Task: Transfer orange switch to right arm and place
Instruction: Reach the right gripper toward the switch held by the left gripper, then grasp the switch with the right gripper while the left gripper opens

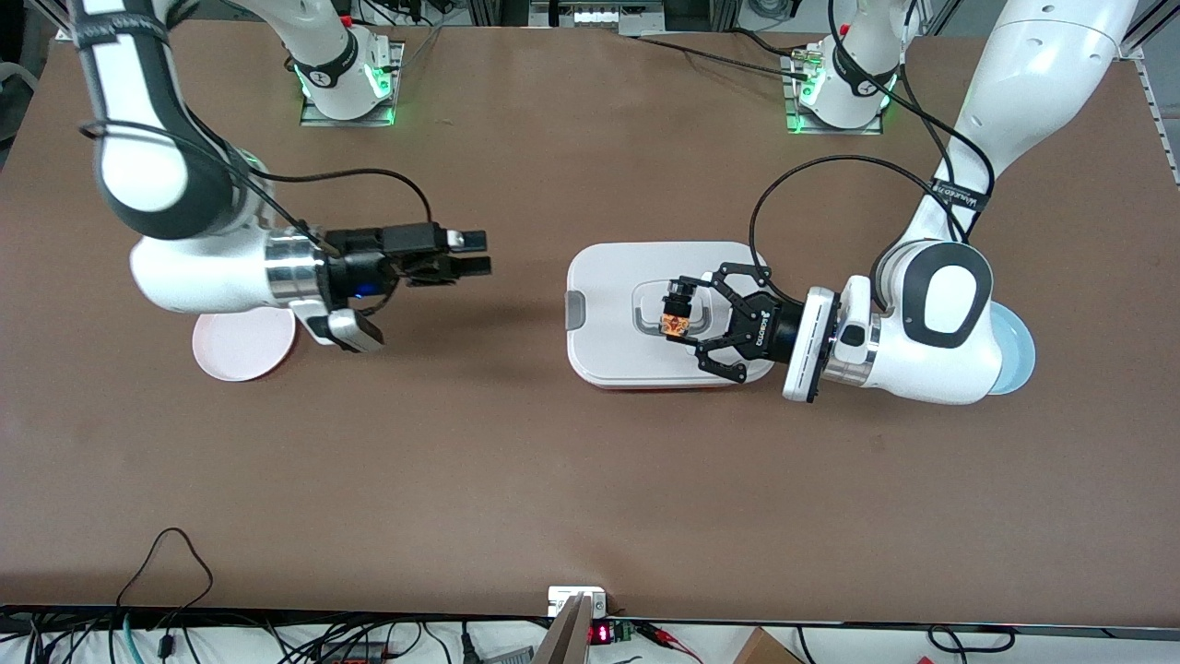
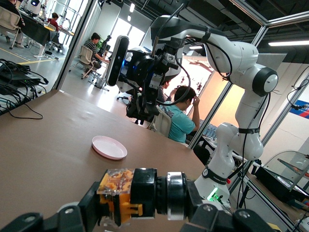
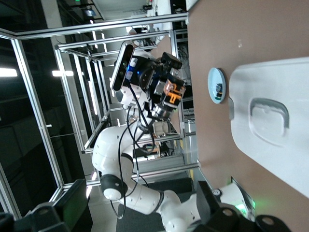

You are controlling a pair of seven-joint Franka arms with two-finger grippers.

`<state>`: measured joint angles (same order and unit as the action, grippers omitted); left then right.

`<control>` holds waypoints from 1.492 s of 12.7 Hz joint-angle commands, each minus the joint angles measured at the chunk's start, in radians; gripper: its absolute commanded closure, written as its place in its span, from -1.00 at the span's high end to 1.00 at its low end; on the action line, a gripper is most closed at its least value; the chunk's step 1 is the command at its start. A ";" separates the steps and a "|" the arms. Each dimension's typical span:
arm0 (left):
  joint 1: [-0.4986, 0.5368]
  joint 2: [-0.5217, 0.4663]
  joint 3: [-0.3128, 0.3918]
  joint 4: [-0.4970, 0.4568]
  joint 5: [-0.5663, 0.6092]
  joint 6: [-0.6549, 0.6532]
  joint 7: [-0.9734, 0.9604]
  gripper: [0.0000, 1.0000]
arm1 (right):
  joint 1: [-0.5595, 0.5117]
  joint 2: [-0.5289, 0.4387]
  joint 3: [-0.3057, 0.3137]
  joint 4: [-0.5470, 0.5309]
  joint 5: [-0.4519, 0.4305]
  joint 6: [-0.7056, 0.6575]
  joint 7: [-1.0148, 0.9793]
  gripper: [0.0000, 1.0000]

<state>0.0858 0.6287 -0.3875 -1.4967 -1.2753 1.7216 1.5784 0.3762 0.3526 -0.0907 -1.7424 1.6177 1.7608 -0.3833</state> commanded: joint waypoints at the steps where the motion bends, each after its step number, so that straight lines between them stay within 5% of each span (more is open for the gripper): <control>1: -0.003 -0.006 0.004 -0.008 -0.019 0.001 0.029 -0.42 | 0.105 0.023 -0.006 0.007 0.149 0.139 -0.071 1.00; 9: -0.003 0.003 0.004 -0.008 -0.018 0.001 0.032 -0.42 | 0.279 0.133 -0.006 0.108 0.438 0.437 -0.088 1.00; 14: -0.003 0.003 0.004 -0.008 -0.018 0.001 0.031 -0.42 | 0.299 0.276 -0.006 0.263 0.508 0.467 -0.151 1.00; 19: -0.005 0.002 0.002 -0.007 -0.026 0.001 0.031 -0.42 | 0.329 0.306 -0.004 0.314 0.525 0.529 -0.140 0.93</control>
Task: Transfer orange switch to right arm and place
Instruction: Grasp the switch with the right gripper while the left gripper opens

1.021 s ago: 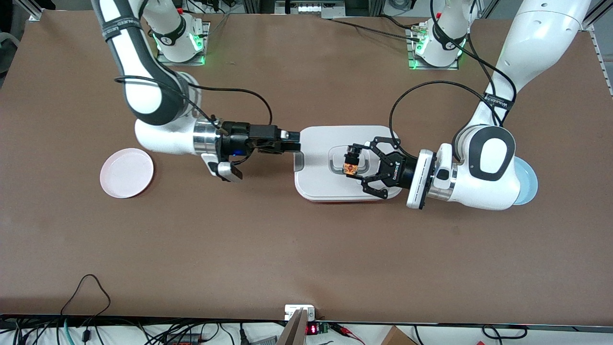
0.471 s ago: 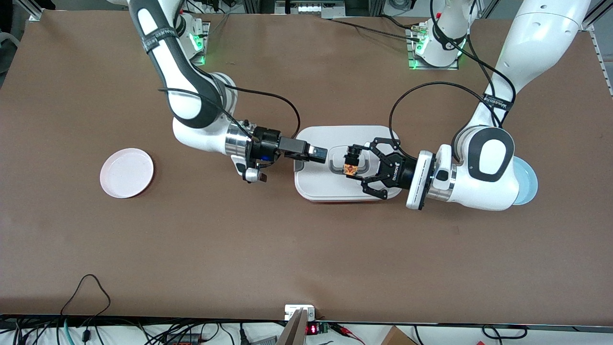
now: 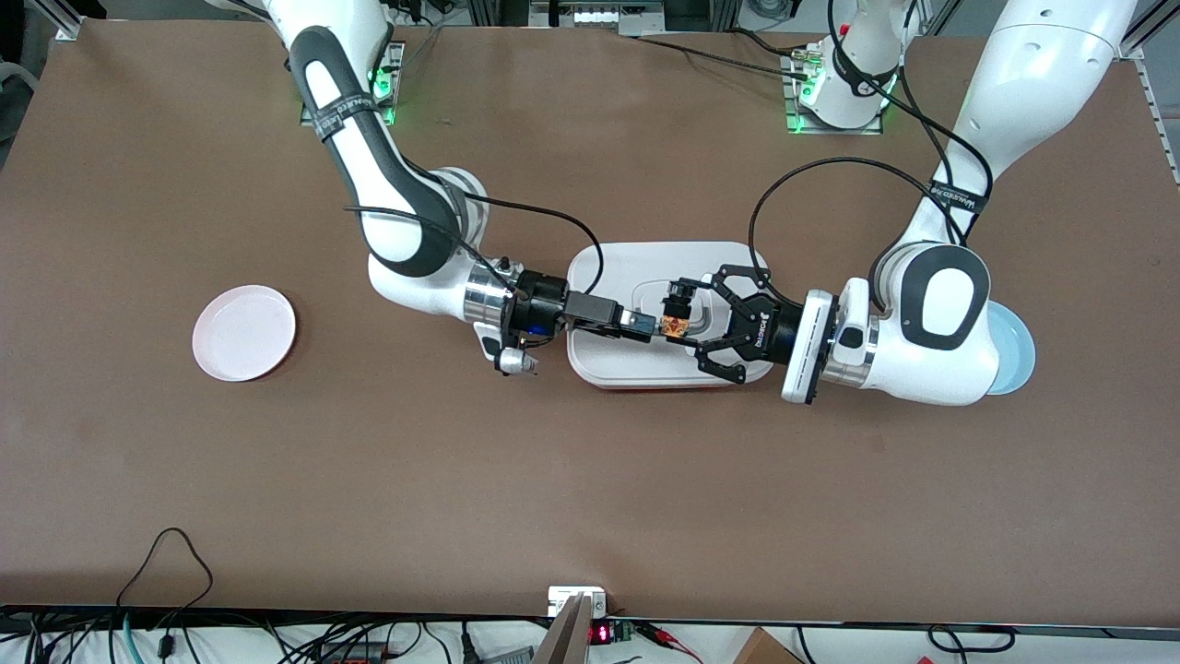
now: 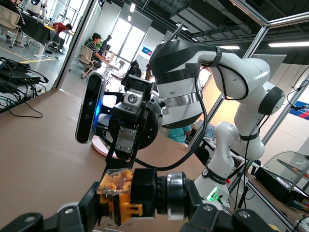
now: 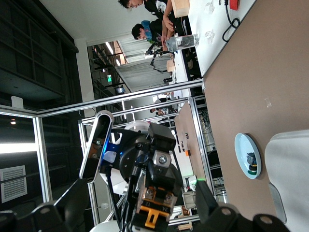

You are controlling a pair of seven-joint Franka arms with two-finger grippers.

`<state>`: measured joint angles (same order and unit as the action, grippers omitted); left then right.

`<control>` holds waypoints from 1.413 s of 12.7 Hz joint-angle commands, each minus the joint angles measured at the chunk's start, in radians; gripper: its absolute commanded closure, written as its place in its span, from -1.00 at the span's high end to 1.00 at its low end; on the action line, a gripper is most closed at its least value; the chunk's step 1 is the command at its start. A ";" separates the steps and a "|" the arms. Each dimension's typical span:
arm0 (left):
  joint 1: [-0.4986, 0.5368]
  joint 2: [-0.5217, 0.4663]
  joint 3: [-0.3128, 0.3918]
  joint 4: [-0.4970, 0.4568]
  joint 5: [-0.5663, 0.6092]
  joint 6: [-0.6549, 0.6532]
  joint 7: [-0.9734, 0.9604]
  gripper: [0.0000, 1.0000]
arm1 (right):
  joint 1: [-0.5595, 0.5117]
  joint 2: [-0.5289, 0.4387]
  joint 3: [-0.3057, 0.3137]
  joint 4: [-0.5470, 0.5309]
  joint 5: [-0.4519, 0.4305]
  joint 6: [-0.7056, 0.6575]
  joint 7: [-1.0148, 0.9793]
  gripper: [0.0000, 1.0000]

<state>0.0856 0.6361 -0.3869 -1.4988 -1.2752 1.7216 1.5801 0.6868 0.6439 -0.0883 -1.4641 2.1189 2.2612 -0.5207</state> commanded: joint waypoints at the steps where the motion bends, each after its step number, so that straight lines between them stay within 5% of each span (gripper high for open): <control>1: -0.009 -0.007 0.002 -0.005 -0.032 0.003 0.029 -0.42 | 0.022 0.014 -0.007 0.034 0.024 0.029 0.011 0.93; 9: -0.040 -0.013 0.000 0.006 -0.065 0.053 0.069 -0.48 | 0.020 0.007 -0.007 0.031 0.010 0.018 0.125 0.73; 18: -0.044 -0.015 -0.001 0.003 -0.081 0.062 0.067 -0.41 | 0.016 -0.004 -0.007 0.028 0.009 0.018 0.120 -0.54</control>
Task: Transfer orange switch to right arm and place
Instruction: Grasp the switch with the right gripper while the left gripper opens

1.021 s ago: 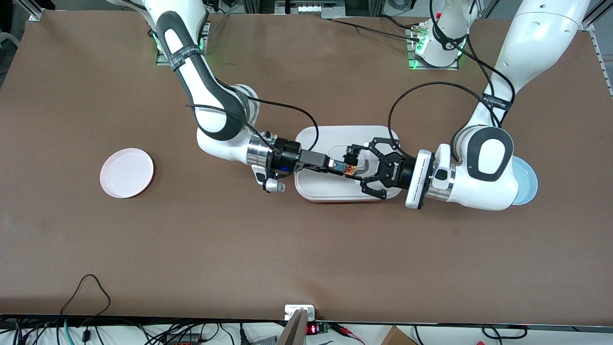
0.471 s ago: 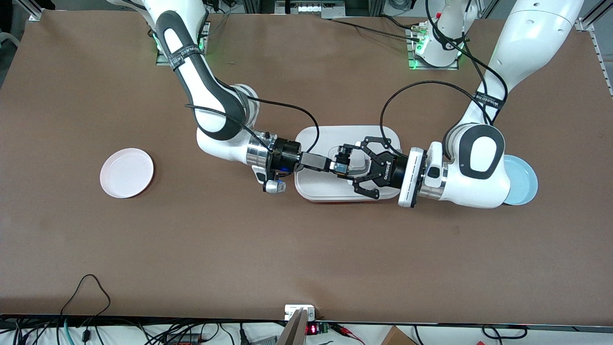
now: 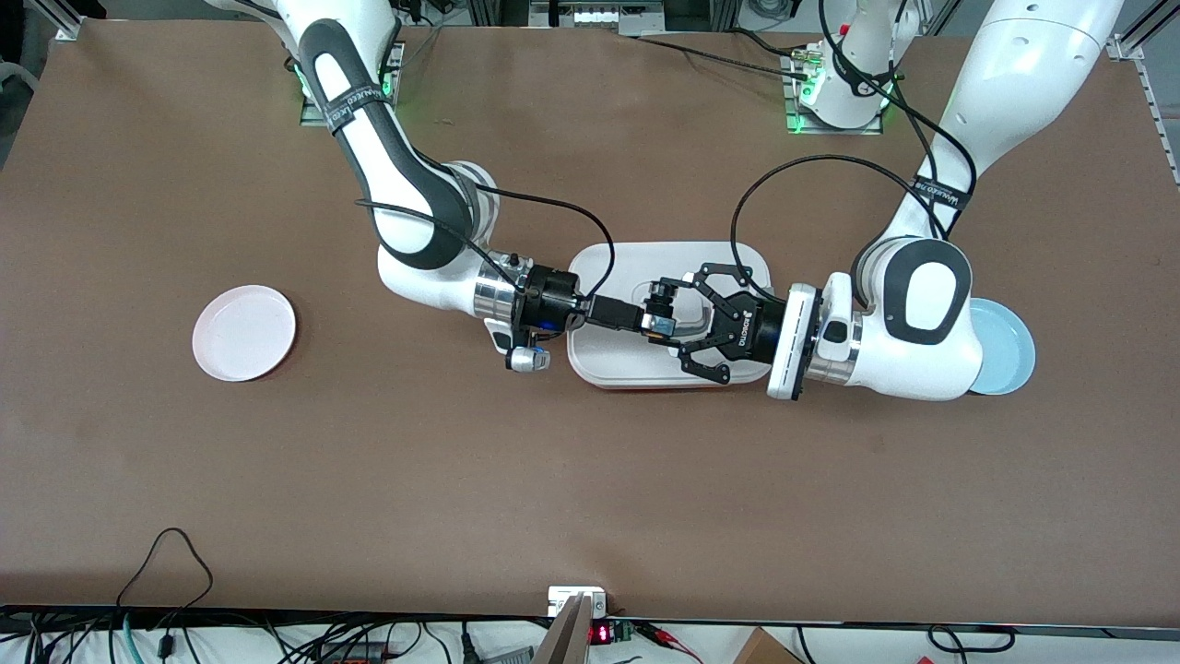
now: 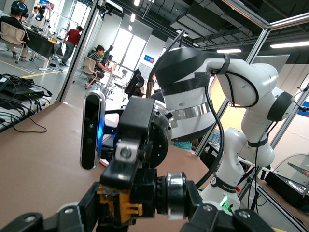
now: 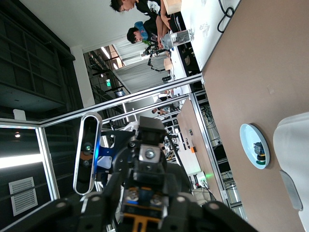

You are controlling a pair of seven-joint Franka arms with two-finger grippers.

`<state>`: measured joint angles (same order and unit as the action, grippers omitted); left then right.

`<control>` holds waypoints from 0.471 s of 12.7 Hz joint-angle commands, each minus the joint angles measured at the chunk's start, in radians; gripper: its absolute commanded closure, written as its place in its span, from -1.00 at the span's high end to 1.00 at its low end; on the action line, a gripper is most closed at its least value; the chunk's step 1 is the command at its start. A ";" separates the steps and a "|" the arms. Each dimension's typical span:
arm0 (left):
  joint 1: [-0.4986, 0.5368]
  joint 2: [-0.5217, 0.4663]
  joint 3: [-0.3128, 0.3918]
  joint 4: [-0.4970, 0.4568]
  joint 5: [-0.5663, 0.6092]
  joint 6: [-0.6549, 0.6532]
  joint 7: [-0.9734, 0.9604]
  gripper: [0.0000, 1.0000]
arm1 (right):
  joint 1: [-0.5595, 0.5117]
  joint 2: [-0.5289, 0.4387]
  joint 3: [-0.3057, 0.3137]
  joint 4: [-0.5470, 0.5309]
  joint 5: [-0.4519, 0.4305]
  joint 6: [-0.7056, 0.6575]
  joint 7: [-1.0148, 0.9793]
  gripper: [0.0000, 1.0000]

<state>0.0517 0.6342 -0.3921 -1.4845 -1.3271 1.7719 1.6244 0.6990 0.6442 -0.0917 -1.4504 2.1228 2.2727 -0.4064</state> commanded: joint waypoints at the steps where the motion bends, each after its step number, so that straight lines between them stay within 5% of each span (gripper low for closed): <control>1: -0.010 -0.014 0.004 -0.013 -0.032 0.012 0.023 -0.15 | 0.004 -0.005 -0.003 0.013 0.005 0.007 0.006 -0.74; 2: -0.007 -0.021 0.004 -0.016 -0.032 0.014 0.031 0.99 | 0.004 -0.006 -0.003 0.013 0.003 0.007 0.008 -0.96; 6: 0.005 -0.031 0.004 -0.014 -0.032 0.008 0.011 1.00 | 0.001 -0.008 -0.005 0.010 0.002 0.007 0.008 -1.00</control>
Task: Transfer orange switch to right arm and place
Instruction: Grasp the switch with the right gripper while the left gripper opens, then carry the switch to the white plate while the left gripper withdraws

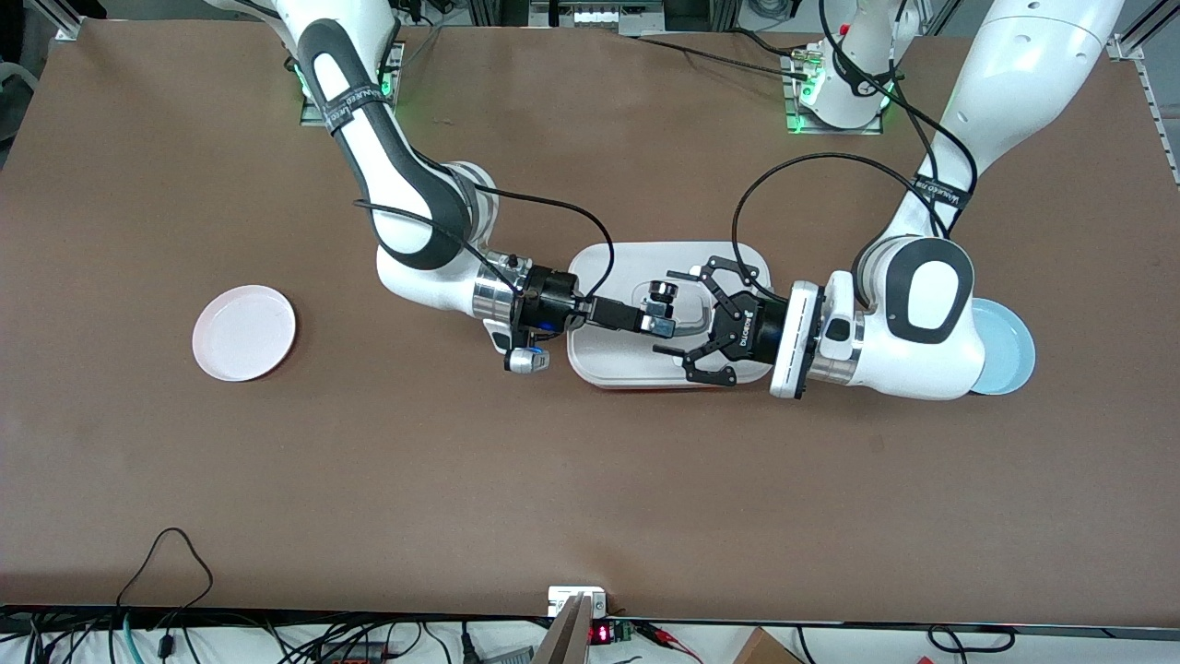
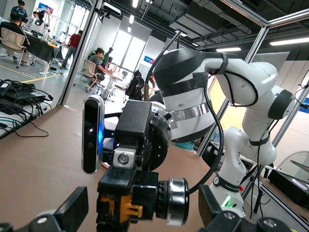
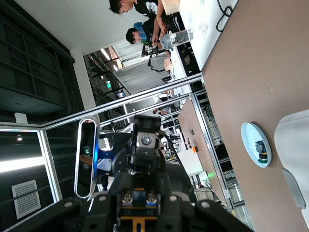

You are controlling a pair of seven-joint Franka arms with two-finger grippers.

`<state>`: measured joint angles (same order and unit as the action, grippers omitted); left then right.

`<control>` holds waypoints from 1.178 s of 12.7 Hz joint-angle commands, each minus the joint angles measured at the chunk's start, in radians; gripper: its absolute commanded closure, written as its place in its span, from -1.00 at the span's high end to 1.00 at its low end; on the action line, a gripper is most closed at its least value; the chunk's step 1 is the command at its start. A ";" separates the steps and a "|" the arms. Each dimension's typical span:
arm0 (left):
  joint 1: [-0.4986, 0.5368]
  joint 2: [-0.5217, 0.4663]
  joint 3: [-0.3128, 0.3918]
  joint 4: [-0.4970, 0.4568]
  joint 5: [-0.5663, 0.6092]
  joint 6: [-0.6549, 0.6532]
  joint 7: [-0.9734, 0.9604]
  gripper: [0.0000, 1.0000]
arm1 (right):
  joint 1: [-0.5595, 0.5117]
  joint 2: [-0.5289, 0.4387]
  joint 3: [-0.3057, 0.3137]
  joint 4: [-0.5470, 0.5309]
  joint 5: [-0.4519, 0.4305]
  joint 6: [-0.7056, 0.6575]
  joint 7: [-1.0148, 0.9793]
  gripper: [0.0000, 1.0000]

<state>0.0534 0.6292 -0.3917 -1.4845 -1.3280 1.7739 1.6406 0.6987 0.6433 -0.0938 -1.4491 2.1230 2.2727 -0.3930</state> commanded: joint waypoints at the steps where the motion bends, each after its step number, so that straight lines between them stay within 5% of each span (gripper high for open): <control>1: 0.008 -0.034 0.005 -0.014 -0.027 -0.001 -0.031 1.00 | -0.005 -0.013 -0.003 0.007 0.000 0.002 -0.006 -1.00; 4: 0.043 -0.075 0.013 -0.010 0.016 -0.072 -0.183 1.00 | -0.059 -0.025 -0.007 0.007 -0.108 -0.065 0.032 -1.00; 8: 0.091 -0.135 0.014 -0.005 0.263 -0.142 -0.443 1.00 | -0.169 -0.063 -0.009 0.001 -0.346 -0.209 0.132 -1.00; 15: 0.079 -0.209 -0.001 0.000 0.858 -0.319 -1.031 1.00 | -0.436 -0.244 -0.011 0.007 -1.085 -0.544 0.223 -1.00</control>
<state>0.1406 0.4530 -0.3926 -1.4810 -0.5773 1.4886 0.7415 0.3113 0.4783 -0.1181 -1.4286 1.2063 1.7847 -0.2136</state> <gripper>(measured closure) 0.000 0.674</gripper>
